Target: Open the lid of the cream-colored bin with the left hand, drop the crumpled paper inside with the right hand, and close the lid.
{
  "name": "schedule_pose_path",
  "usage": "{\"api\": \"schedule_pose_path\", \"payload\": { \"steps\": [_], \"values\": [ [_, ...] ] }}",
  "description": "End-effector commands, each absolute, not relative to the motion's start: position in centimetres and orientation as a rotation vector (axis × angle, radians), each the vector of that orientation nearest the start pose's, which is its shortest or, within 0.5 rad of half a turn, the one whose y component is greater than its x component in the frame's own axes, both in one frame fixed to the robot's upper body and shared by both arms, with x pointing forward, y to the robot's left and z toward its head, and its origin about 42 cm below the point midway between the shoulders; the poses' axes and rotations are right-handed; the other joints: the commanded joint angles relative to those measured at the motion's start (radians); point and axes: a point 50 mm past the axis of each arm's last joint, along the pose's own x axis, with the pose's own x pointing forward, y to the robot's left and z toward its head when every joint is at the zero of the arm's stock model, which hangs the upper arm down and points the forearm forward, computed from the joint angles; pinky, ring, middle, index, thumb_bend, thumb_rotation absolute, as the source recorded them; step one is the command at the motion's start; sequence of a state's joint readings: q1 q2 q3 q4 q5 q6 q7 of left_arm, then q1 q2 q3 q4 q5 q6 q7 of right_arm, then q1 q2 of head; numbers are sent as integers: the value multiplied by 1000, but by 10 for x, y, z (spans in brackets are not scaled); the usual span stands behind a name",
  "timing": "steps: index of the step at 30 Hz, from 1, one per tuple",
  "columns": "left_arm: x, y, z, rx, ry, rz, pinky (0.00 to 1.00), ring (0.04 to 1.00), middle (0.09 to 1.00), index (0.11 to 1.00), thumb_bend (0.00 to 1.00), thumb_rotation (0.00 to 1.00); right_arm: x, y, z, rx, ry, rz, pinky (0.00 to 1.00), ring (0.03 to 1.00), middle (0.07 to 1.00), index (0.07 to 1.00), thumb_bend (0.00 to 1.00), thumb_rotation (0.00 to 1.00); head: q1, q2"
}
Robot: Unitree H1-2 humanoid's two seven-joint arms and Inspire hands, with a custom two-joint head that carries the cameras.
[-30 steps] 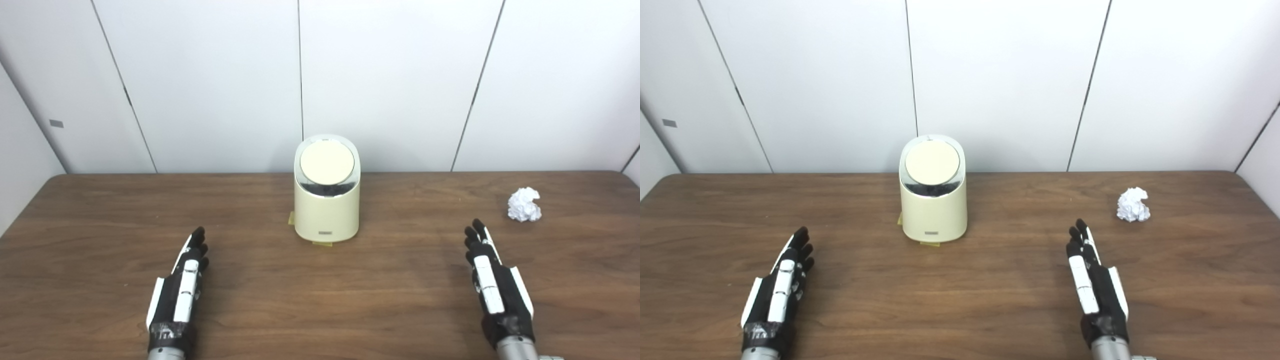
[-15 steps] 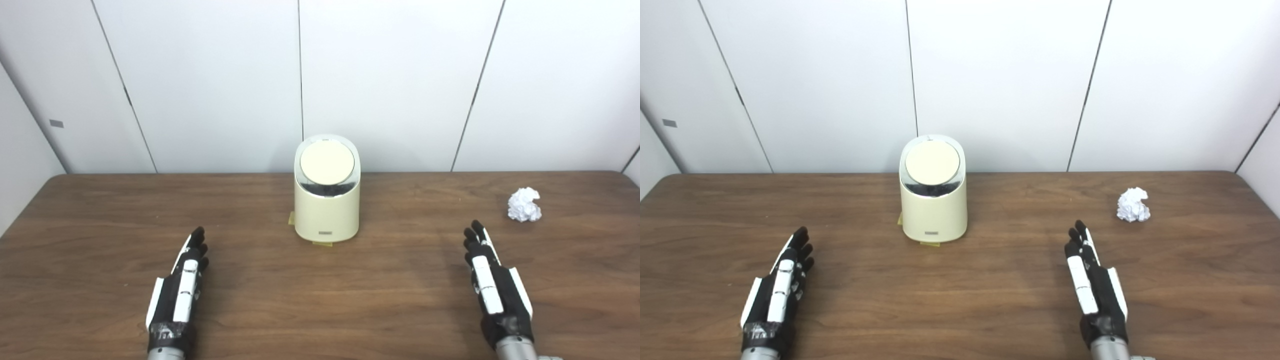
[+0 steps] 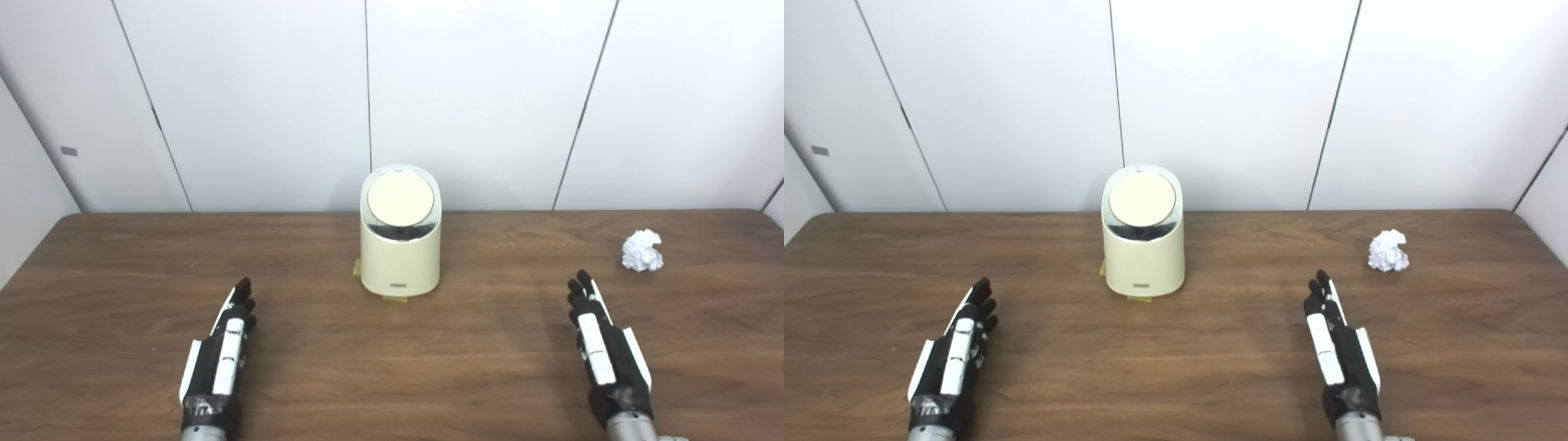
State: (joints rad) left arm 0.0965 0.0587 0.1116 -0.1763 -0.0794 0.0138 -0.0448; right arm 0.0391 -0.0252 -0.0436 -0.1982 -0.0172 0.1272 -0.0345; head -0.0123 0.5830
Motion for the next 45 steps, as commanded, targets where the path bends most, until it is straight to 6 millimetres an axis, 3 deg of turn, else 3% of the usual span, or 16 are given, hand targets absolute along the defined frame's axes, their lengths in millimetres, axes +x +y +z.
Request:
{"api": "schedule_pose_path", "payload": {
  "steps": [1, 4, 12, 19, 26, 36, 45],
  "values": [
    [248, 266, 128, 54, -98, 70, 1000, 1000, 997, 1000, 518, 591, 276, -233, 141, -55, -108, -83, 1000, 975, 974, 987, 608, 924, 10, -25],
    [259, 264, 139, 70, -120, 74, 1000, 1000, 979, 987, 627, 471, 277, -235, 136, -60, -111, -79, 1000, 973, 974, 994, 588, 928, 18, -48],
    [307, 251, 204, 140, -254, 63, 931, 942, 943, 965, 811, 373, 279, -236, 128, -78, -113, -75, 994, 965, 972, 1000, 552, 945, 29, -67],
    [356, 236, 261, 219, -355, 24, 897, 931, 937, 939, 864, 309, 281, -235, 125, -65, -118, -67, 975, 965, 980, 1000, 536, 932, 31, -66],
    [391, 228, 296, 304, -377, 11, 901, 918, 924, 923, 870, 316, 282, -234, 126, -64, -115, -73, 976, 962, 973, 1000, 535, 926, 35, -58],
    [448, 200, 309, 522, -357, -16, 850, 885, 888, 900, 918, 255, 281, -234, 127, -61, -113, -77, 1000, 959, 968, 1000, 564, 929, 29, -49],
    [486, 177, 302, 579, -346, -114, 836, 888, 915, 921, 947, 121, 281, -232, 128, -48, -121, -80, 994, 946, 963, 995, 584, 902, 25, -44]
  ]
}}
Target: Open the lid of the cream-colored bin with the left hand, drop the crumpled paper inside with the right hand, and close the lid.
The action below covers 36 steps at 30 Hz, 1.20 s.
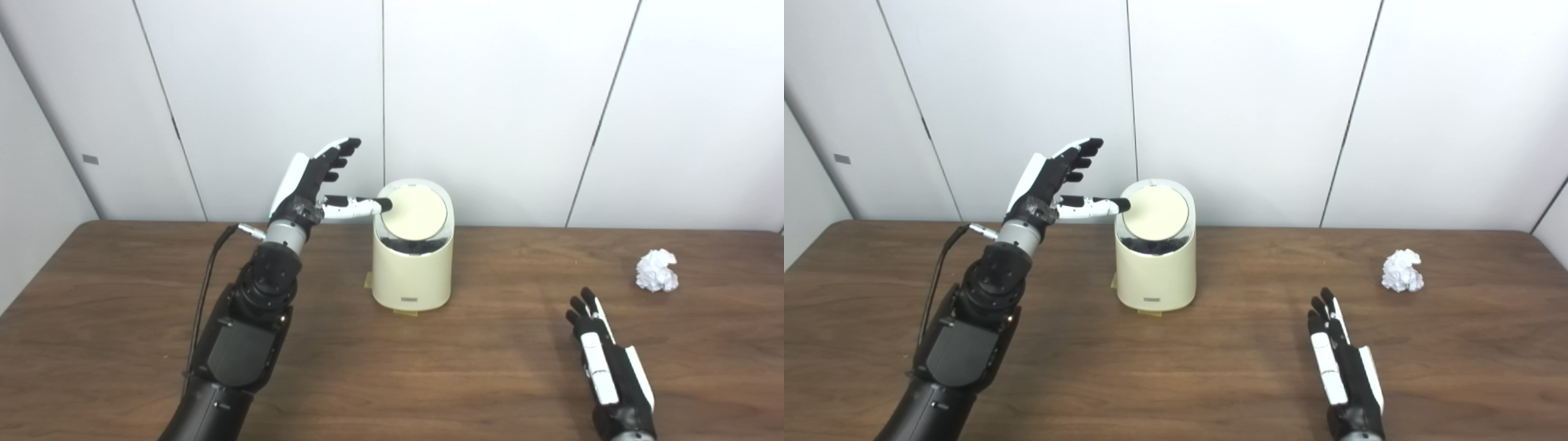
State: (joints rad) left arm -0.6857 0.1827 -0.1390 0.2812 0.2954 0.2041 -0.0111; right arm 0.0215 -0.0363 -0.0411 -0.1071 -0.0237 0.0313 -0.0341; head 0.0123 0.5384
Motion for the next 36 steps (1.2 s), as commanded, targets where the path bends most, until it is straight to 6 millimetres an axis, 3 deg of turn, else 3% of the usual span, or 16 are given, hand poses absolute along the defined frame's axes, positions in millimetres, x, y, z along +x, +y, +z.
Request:
{"api": "schedule_pose_path", "payload": {
  "steps": [1, 10, 22, 29, 36],
  "values": [
    [489, 174, 303, 594, -341, -116, 825, 887, 917, 920, 949, 127, 281, -232, 128, -57, -121, -80, 986, 942, 961, 995, 580, 908, -1, 1],
    [503, 164, 300, 617, -301, -157, 794, 890, 918, 926, 931, 109, 284, -227, 128, -75, -99, -98, 993, 936, 957, 989, 621, 942, -8, 4],
    [502, 163, 292, 665, -296, -192, 806, 898, 919, 930, 921, 117, 289, -221, 129, -102, -114, -100, 875, 933, 957, 990, 525, 899, -21, 5],
    [499, 155, 287, 886, -342, -204, 779, 885, 907, 917, 957, 9, 287, -219, 131, -134, -114, -99, 908, 930, 951, 988, 555, 932, -28, 14],
    [497, 153, 282, 1060, -399, -203, 783, 894, 913, 912, 934, 0, 286, -219, 133, -133, -126, -106, 887, 931, 954, 991, 551, 938, -29, 25]
  ]
}}
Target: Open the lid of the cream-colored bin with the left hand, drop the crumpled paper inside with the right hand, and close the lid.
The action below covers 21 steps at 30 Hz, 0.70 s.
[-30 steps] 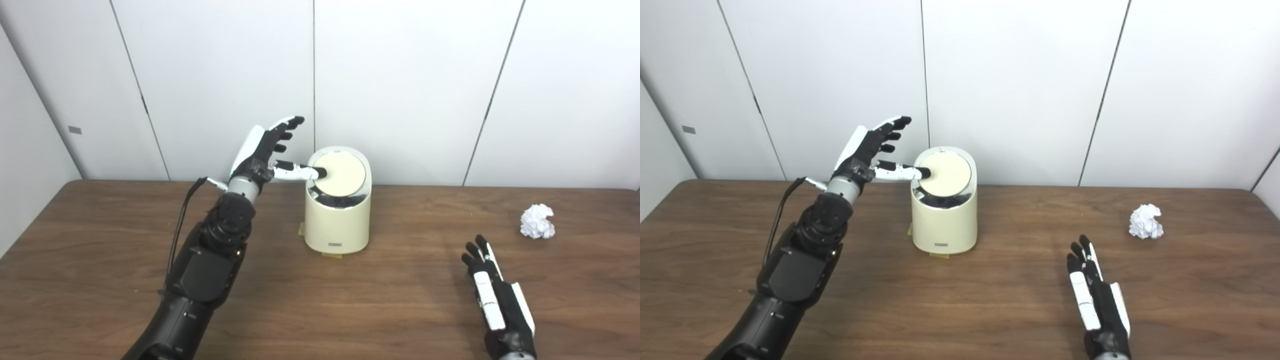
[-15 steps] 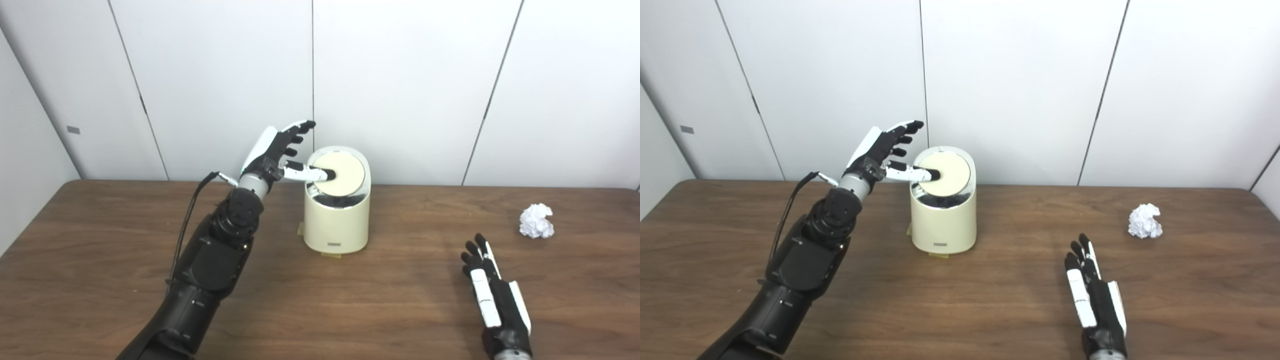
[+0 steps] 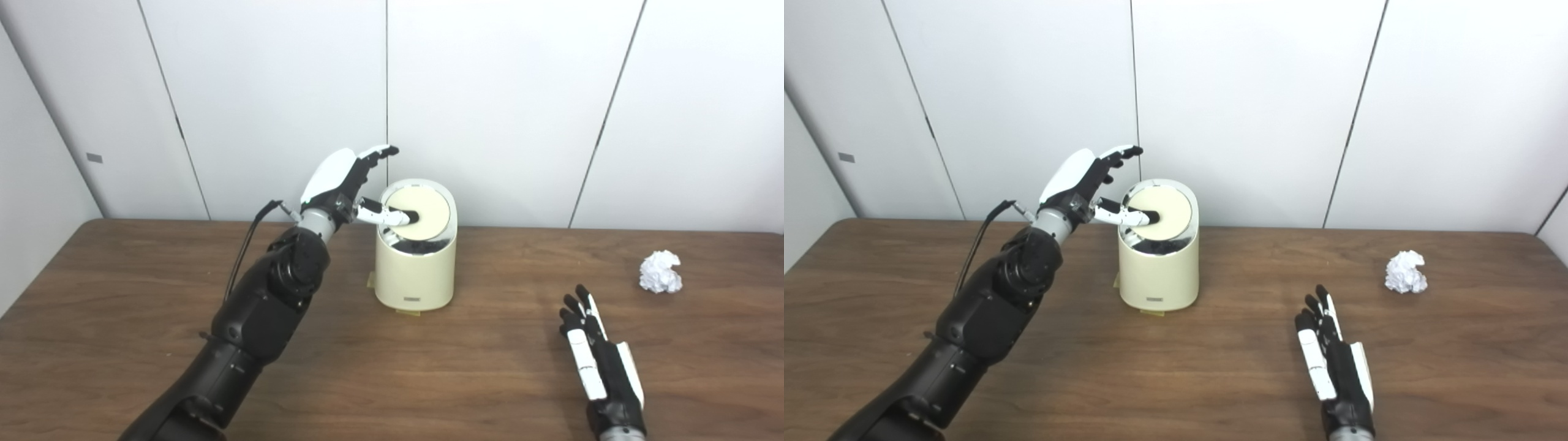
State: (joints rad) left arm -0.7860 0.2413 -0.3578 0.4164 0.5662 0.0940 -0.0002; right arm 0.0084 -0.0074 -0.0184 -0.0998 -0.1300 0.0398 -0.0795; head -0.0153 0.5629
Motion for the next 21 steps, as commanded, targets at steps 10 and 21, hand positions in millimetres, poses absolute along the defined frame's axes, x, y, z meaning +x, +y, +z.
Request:
{"api": "schedule_pose_path", "payload": {
  "steps": [10, 21],
  "values": [
    [496, 153, 288, 1142, -391, -194, 775, 892, 911, 907, 934, 0, 287, -219, 133, -104, -128, -104, 922, 936, 959, 993, 567, 927, 3, 6],
    [496, 155, 298, 1279, -355, -224, 747, 896, 920, 927, 934, 0, 287, -219, 133, -104, -127, -103, 925, 937, 959, 992, 581, 916, 3, 14]
  ]
}}
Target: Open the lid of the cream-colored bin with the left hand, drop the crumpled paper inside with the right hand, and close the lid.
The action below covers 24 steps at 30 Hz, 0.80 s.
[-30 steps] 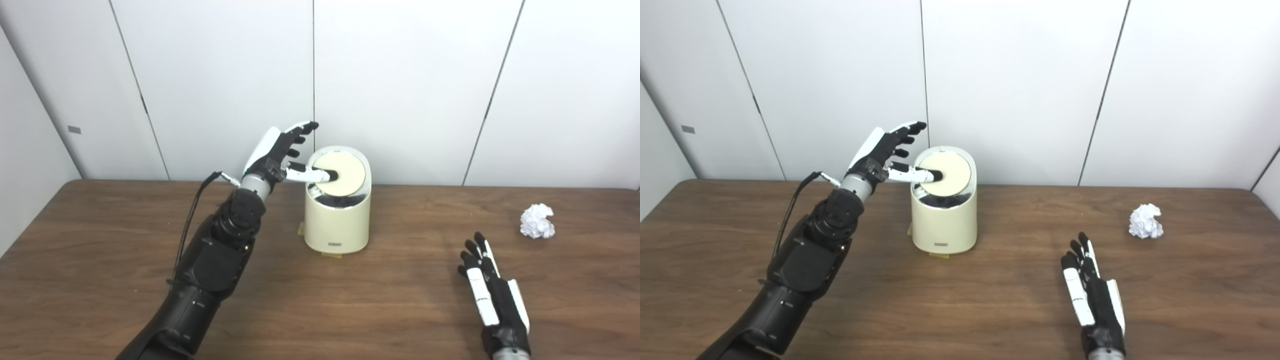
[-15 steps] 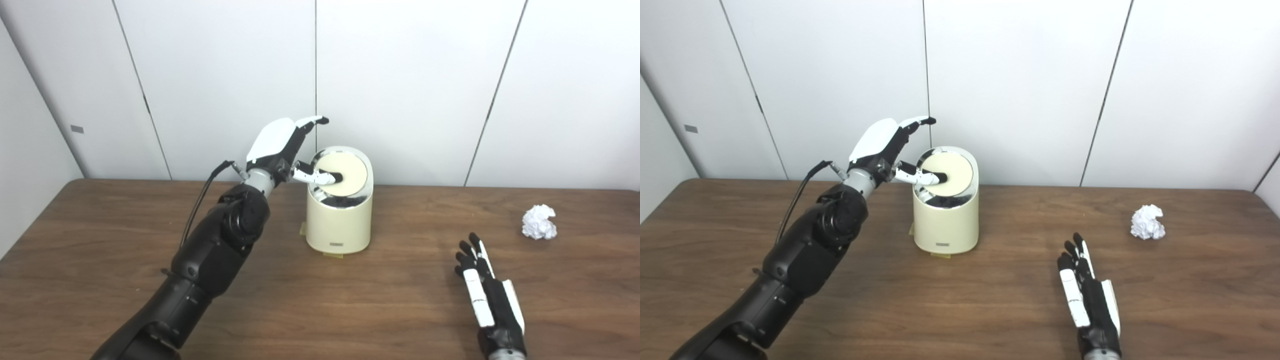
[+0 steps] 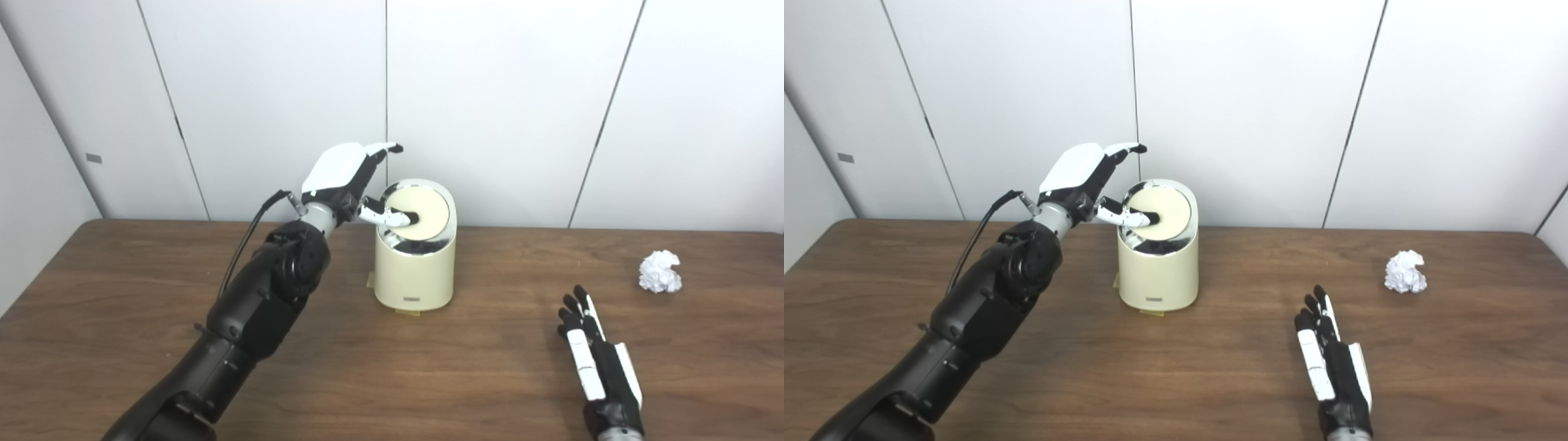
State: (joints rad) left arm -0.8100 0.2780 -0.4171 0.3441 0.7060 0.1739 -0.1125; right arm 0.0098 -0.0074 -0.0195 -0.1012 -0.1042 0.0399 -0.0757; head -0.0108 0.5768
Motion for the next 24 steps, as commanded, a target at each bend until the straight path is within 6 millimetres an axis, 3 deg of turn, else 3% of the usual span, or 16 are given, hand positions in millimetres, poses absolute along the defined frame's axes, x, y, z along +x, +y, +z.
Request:
{"api": "schedule_pose_path", "payload": {
  "steps": [1, 9, 12, 15, 17, 18, 19, 22, 24],
  "values": [
    [495, 154, 300, 1301, -353, -228, 741, 894, 921, 929, 932, 0, 288, -219, 133, -100, -127, -101, 926, 939, 960, 993, 580, 911, -1, 0],
    [494, 146, 310, 1322, -378, -225, 741, 857, 894, 908, 942, 0, 289, -218, 133, -95, -124, -101, 946, 934, 960, 993, 579, 913, -1, -2],
    [491, 148, 311, 1223, -361, -214, 739, 856, 880, 892, 937, 0, 288, -218, 133, -98, -123, -103, 946, 937, 961, 994, 574, 926, -2, 1],
    [485, 157, 312, 950, -300, -199, 730, 851, 873, 872, 877, 39, 287, -218, 132, -100, -121, -109, 927, 938, 964, 993, 572, 940, -5, 2],
    [479, 164, 313, 803, -292, -212, 713, 835, 866, 864, 780, 193, 286, -219, 133, -95, -119, -109, 916, 937, 963, 992, 574, 945, -6, 4],
    [473, 169, 313, 712, -290, -220, 699, 820, 856, 866, 724, 356, 287, -220, 133, -88, -118, -109, 925, 943, 967, 994, 563, 935, -6, 7],
    [468, 172, 312, 636, -291, -225, 700, 808, 841, 865, 698, 440, 287, -220, 133, -81, -118, -109, 928, 945, 968, 994, 566, 926, -6, 6],
    [452, 185, 305, 305, -278, -256, 791, 834, 846, 882, 614, 546, 287, -221, 132, -85, -119, -110, 896, 944, 967, 992, 569, 916, -9, 4],
    [440, 195, 294, 201, -297, -242, 837, 855, 873, 894, 550, 588, 288, -222, 131, -82, -118, -110, 891, 946, 969, 996, 563, 920, -10, 4]
  ]
}}
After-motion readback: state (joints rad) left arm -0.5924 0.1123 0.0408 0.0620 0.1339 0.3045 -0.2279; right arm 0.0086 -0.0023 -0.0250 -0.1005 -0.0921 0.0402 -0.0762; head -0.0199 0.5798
